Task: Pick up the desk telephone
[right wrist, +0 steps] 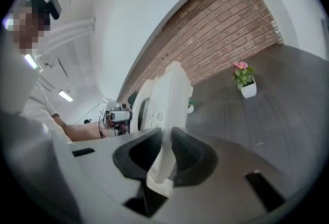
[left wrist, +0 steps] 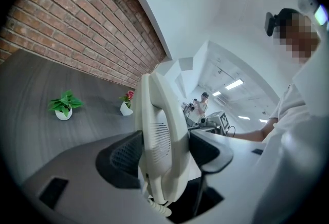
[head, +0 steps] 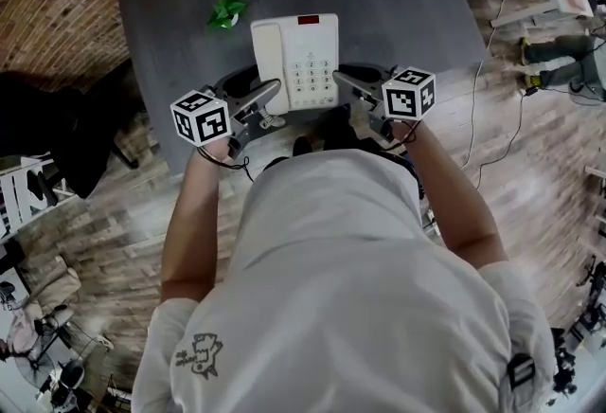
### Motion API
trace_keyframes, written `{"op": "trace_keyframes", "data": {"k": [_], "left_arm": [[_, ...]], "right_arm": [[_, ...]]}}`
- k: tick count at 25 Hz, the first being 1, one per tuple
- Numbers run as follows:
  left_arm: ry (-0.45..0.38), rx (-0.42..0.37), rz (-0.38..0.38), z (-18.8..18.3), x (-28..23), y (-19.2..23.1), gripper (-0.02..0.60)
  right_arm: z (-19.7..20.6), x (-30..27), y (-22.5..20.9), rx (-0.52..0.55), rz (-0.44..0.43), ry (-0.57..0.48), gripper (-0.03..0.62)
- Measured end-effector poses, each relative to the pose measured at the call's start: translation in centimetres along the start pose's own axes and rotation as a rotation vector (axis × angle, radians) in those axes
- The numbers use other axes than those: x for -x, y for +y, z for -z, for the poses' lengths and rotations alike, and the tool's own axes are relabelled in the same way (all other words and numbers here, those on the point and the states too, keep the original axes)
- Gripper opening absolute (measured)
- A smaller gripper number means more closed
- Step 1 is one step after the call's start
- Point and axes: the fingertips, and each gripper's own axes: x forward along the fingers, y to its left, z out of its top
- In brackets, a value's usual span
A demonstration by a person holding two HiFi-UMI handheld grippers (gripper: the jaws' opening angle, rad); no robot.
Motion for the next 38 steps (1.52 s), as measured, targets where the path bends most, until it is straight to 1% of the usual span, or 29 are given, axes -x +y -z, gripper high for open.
{"op": "trace_keyframes", "data": {"k": [9, 13, 15, 18, 22, 28, 30, 33, 35, 38], "left_arm": [[0.014, -0.012, 0.03, -0.5, 0.8, -1.3, 0.301], [0.017, -0.001, 0.034, -0.2, 1.1, -1.9, 0.301], [0.017, 0.01, 0.034, -0.6, 1.2, -1.9, 0.301], [0.015, 0.025, 0.029, -1.0, 1.1, -1.6, 0.301], [0.007, 0.031, 0.016, -0.6, 1.0, -1.9, 0.301], [-0.015, 0.07, -0.011, -0.7, 1.1, -2.4, 0.301], [-0.021, 0.071, -0.023, -0.1, 0.2, -3.6, 0.301], [-0.04, 0.064, -0.055, 1.7, -2.7, -6.5, 0.301], [-0.058, 0.056, -0.079, 3.5, -5.0, -9.0, 0.299], [-0.08, 0.024, -0.115, 6.9, -8.4, -13.1, 0.299]], "right_arm": [[0.0, 0.9, 1.6, -0.018, 0.03, -0.011, 0.069], [0.1, 1.4, 2.4, -0.02, 0.037, -0.004, 0.069], [-0.4, 1.4, 2.4, -0.025, 0.041, 0.004, 0.069], [-0.8, 1.1, 2.2, -0.035, 0.04, 0.018, 0.069], [-0.4, 1.3, 2.1, -0.041, 0.027, 0.025, 0.069], [-1.2, 1.8, 2.3, -0.032, 0.014, 0.041, 0.069], [-1.1, 3.2, 1.9, -0.018, 0.0, 0.048, 0.068], [0.0, 7.0, 0.4, 0.003, -0.024, 0.047, 0.067], [1.3, 10.2, -0.7, 0.013, -0.046, 0.04, 0.067], [4.4, 15.4, -2.4, 0.032, -0.081, 0.024, 0.067]]}}
